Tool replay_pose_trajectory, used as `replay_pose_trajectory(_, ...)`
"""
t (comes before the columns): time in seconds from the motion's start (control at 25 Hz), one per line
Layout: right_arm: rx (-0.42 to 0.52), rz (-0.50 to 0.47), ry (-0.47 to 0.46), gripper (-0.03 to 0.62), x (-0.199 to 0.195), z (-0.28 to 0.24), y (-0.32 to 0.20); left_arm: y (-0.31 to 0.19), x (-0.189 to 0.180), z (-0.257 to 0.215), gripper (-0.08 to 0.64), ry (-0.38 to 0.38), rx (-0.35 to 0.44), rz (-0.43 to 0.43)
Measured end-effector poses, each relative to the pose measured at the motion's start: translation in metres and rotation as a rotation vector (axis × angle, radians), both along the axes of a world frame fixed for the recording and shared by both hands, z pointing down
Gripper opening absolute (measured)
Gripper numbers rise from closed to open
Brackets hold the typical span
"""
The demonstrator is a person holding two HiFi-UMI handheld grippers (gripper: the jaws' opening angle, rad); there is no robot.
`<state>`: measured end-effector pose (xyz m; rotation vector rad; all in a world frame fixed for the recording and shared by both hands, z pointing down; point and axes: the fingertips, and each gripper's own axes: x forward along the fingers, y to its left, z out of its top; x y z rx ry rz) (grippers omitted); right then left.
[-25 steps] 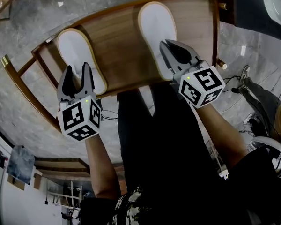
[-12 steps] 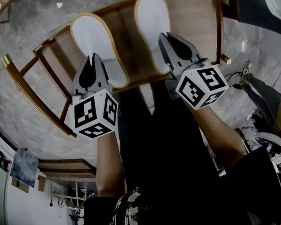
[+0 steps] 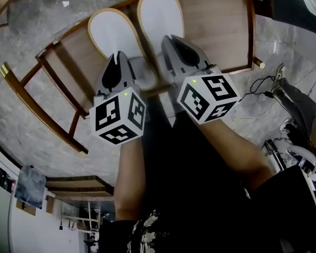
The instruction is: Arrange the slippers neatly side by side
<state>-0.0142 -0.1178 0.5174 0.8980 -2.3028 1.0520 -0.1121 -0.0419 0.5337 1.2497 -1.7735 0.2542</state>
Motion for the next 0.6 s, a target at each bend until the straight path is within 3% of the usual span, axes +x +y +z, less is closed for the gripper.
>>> replay_pose_trajectory(0.28,0.023,-0.036,0.05,0.009,-0.001,0.01,0.004,-0.007,0.017,0.003,0.021,-0.001,0.0,0.126)
replay_pose_trajectory(0.6,0.027,-0.06,0.089,0.009,0.01,0.019,0.005,-0.012,0.028,0.007,0.021,0.017,0.012,0.134)
